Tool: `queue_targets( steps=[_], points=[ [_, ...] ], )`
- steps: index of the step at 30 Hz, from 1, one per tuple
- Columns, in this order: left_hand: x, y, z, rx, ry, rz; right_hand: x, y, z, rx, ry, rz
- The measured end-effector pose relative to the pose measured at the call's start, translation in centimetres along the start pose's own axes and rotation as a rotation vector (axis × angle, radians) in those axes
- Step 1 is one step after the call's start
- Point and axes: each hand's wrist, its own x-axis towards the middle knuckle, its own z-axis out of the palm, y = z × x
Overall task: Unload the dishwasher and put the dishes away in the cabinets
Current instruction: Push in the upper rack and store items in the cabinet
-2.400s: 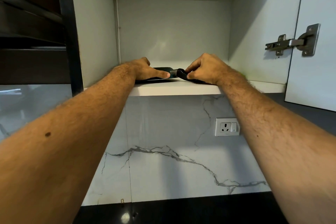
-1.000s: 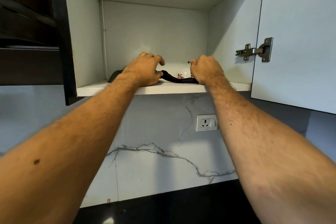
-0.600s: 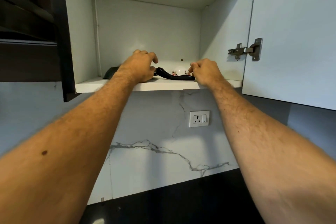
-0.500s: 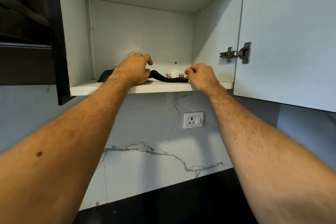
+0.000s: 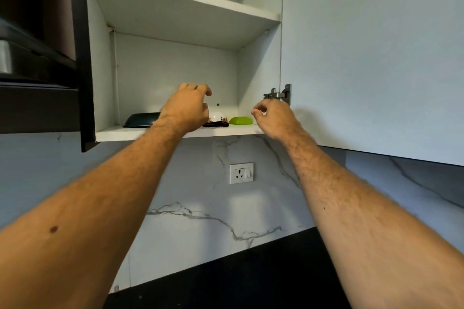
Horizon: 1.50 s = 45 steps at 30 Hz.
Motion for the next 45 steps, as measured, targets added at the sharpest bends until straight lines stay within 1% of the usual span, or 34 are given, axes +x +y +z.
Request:
queue_targets(
  steps=[9, 13, 18, 22, 24, 27, 29, 34, 41, 43, 45],
  points=[
    [-1.7, 11.5, -5.0, -0.039, 0.057, 0.094, -4.7, 2.5, -11.9, -0.141, 0.158, -0.005],
    [-2.9, 17.2, -6.9, -0.046, 0.050, 0.139, -7.4, 3.6, -16.9, -0.180, 0.215, 0.007],
    [-4.7, 24.0, -9.3, -0.115, 0.060, 0.171, -11.3, 4.4, -22.3, -0.260, 0.267, 0.000],
    [-5.9, 29.1, -11.5, -0.119, 0.038, 0.256, -13.4, 4.5, -26.8, -0.292, 0.365, 0.030],
    [-6.0, 31.1, -12.5, -0.129, 0.042, 0.285, -14.1, 4.5, -28.7, -0.319, 0.443, 0.033],
    [-6.1, 33.7, -13.6, -0.133, 0.042, 0.327, -14.9, 4.9, -31.0, -0.385, 0.554, 0.043],
    [-6.1, 34.8, -14.3, -0.114, 0.041, 0.360, -15.1, 5.3, -32.2, -0.431, 0.586, 0.072],
    [-6.2, 36.5, -16.0, -0.065, 0.048, 0.411, -15.9, 6.3, -33.7, -0.417, 0.554, 0.170],
    [-8.0, 36.9, -16.3, -0.056, -0.006, 0.411, -17.5, 7.1, -32.8, -0.325, 0.396, 0.336],
    [-8.4, 36.7, -16.4, -0.056, -0.019, 0.415, -17.7, 7.2, -32.6, -0.292, 0.378, 0.374],
    [-8.5, 36.4, -16.3, -0.068, -0.027, 0.420, -18.1, 7.6, -32.2, -0.313, 0.387, 0.371]
  ],
)
